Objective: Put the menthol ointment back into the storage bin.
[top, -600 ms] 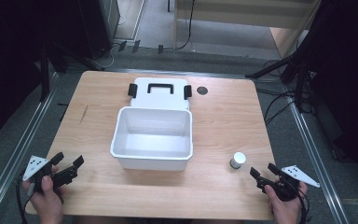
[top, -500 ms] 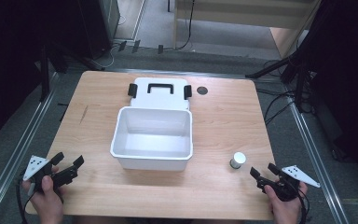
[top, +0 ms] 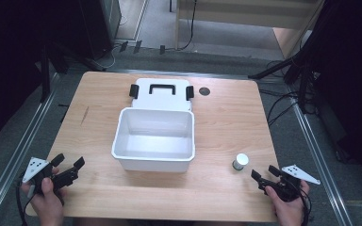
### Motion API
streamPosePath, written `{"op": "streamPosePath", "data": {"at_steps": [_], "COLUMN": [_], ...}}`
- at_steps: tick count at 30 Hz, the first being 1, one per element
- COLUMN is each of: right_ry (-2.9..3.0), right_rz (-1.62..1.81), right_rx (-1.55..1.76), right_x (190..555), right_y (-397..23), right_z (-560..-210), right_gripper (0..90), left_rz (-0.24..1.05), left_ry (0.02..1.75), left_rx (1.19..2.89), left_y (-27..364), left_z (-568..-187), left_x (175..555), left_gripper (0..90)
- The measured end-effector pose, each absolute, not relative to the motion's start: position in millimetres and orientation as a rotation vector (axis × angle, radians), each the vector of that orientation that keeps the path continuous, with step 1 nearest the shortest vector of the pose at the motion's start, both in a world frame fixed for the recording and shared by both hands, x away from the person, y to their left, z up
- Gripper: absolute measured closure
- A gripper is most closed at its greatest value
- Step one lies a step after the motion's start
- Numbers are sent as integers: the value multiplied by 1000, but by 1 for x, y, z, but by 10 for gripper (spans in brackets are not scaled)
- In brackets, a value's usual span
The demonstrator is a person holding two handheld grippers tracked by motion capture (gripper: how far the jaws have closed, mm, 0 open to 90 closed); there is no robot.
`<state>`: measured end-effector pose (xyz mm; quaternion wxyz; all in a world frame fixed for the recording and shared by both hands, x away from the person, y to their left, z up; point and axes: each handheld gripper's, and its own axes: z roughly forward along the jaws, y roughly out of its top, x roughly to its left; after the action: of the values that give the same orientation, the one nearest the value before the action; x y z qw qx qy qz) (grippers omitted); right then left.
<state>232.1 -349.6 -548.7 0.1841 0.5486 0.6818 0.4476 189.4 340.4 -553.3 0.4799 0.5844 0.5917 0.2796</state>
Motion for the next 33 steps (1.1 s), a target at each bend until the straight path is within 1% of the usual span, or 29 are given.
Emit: {"op": "streamPosePath", "data": {"at_steps": [6,15,21,27,28,30,31,32,33], "right_ry": [2143,2473,2598,2647,2651,2658,2658,2667,2668], "right_rz": [1030,506,288,98,88,99,99,123,132], "right_rx": [1545,1418,1463,1498,1503,1495,1495,1496,1500], "right_x": [241,255,271,285,287,292,292,296,298], "right_y": [-337,-295,-279,-262,-260,-257,-257,-253,-252], "right_z": [-542,-510,-497,-492,-491,-488,-488,-484,-483], "right_gripper": [175,168,168,181,185,225,225,266,279], "left_rz": [676,667,664,664,664,663,663,662,660], "left_ry": [1444,1443,1444,1445,1445,1446,1446,1446,1447], "left_rx": [1443,1427,1427,1429,1430,1431,1431,1433,1433], "left_y": [340,340,341,341,341,341,341,341,341], "left_z": [-553,-554,-554,-554,-554,-554,-554,-554,-553], "left_x": [191,191,191,191,191,191,191,191,191], "left_gripper": [160,160,160,160,160,160,160,160,160]}}
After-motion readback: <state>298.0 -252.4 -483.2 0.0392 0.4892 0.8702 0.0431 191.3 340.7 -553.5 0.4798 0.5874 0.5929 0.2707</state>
